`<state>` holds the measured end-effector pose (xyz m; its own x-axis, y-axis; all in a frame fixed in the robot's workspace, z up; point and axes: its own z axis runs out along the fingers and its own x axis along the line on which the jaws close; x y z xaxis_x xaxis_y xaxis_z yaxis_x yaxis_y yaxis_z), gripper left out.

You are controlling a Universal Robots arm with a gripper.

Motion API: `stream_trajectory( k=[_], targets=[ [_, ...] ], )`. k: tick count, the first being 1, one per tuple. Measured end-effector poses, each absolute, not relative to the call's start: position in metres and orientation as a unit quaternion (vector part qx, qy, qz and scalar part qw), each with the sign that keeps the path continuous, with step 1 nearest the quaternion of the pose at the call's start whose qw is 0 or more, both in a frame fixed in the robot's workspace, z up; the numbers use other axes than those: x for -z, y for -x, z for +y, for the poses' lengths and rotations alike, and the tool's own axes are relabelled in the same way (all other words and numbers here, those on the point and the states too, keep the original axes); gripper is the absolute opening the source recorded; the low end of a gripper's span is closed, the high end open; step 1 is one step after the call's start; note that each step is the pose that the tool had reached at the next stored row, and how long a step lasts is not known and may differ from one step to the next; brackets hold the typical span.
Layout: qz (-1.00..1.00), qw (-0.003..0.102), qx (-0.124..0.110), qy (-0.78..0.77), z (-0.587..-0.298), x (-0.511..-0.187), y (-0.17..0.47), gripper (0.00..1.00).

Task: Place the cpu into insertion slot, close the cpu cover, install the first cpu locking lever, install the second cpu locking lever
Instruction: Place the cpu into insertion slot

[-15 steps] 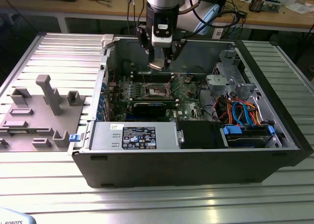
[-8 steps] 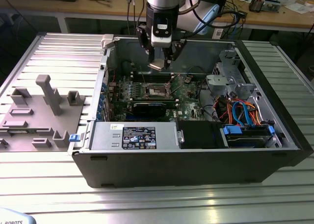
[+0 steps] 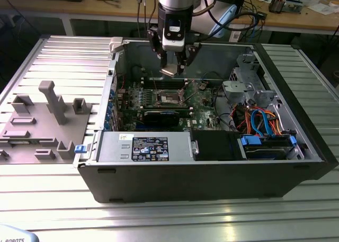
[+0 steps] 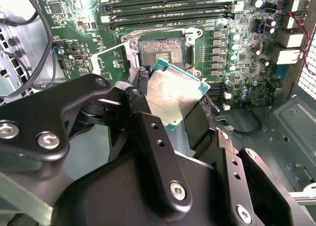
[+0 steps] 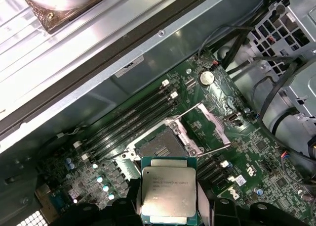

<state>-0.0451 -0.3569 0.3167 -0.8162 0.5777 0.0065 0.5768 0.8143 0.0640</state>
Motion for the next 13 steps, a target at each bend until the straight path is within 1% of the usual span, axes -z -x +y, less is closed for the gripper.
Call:
stream_trajectory(
  k=[13],
  targets=[
    [0.947,0.008,-0.029,-0.319,-0.3569,-0.3159,0.0451,0.54]
  ],
)
